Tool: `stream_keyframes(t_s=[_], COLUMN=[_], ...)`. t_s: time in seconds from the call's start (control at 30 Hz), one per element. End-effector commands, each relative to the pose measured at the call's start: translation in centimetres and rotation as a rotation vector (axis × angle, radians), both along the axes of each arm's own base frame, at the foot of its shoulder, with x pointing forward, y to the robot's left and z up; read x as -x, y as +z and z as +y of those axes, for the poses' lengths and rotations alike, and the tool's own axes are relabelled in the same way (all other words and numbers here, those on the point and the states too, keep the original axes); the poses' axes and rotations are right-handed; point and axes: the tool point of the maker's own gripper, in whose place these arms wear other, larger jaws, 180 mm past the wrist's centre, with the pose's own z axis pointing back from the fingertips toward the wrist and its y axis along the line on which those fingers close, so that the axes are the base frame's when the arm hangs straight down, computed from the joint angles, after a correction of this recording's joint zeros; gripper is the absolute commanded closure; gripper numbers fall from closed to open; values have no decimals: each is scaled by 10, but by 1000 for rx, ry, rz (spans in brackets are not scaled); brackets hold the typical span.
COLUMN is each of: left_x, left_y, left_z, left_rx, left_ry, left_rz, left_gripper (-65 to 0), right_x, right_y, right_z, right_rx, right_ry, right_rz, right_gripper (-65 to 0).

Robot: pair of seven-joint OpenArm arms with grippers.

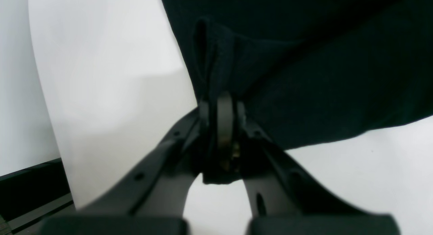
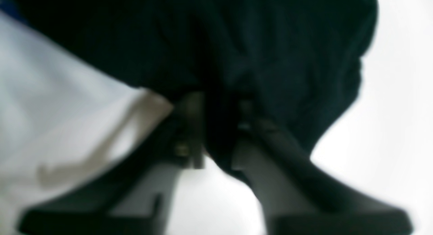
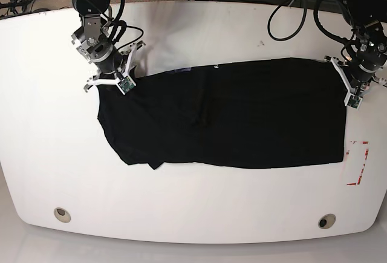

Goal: Fold the T-shirt properly
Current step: 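Grasp the shirt edge again with the right gripper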

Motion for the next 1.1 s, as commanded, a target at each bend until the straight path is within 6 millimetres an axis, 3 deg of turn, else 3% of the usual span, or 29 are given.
stream_keyframes(t_s=[0.0,0.33,0.43,0.53,0.6,0.8,1.07], left_x=[-7,-13,-17,-19,-20,-21,-22], left_y=[12,16,17,14,13,13,13], left_z=[3,3,4,5,6,6,6], left_rx=[-12,-12,-6,4,9,10,10], left_ry=[-4,-4,0,6,9,11,10], left_rz=[-39,-56,-62,-58,-56,-58,-57], left_gripper=[0,0,0,0,0,0,0], right_x=[-18,-34,-39,-41,-42,-51,-77], right_y=[18,71,84,90,96,91,71], right_z=[-6,-27,-48,-52,-74,-130,-160], right_rx=[-5,-2,-17,-65,-82,-200,-348], right_ry=[-16,-81,-157,-162,-206,-403,-464], right_rz=[-71,-209,-199,-157,-127,-16,99], right_gripper=[0,0,0,0,-5,-24,-48])
